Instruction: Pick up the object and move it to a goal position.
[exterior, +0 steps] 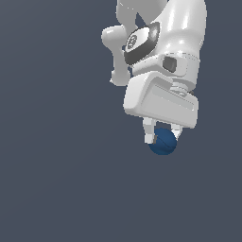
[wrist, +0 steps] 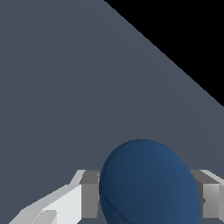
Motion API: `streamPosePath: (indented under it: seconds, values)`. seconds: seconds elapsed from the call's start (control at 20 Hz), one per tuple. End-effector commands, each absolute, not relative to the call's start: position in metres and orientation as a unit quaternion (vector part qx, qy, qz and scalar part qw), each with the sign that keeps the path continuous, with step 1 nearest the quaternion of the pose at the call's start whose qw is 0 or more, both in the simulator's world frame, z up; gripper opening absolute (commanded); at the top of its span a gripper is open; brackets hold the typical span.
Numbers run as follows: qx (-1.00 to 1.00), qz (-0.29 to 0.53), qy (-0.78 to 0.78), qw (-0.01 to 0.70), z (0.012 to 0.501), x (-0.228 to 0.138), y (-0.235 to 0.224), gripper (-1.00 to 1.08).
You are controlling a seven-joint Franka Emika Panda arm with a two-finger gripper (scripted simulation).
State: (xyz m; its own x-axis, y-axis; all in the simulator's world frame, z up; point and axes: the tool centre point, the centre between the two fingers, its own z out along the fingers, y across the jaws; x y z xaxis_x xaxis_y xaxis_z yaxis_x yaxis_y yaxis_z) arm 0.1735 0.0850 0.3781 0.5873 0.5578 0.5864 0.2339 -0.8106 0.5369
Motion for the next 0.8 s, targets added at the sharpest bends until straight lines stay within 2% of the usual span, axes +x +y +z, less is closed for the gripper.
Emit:
streamPosePath:
  seconds: [0.0,0.75]
  values:
    - [0.860,0.407,0.222,0.214,0.392,0.170,0.089,-1.00]
    - [0.824,0.469,0.192,0.253,0.454,0.149,0.110,-1.00]
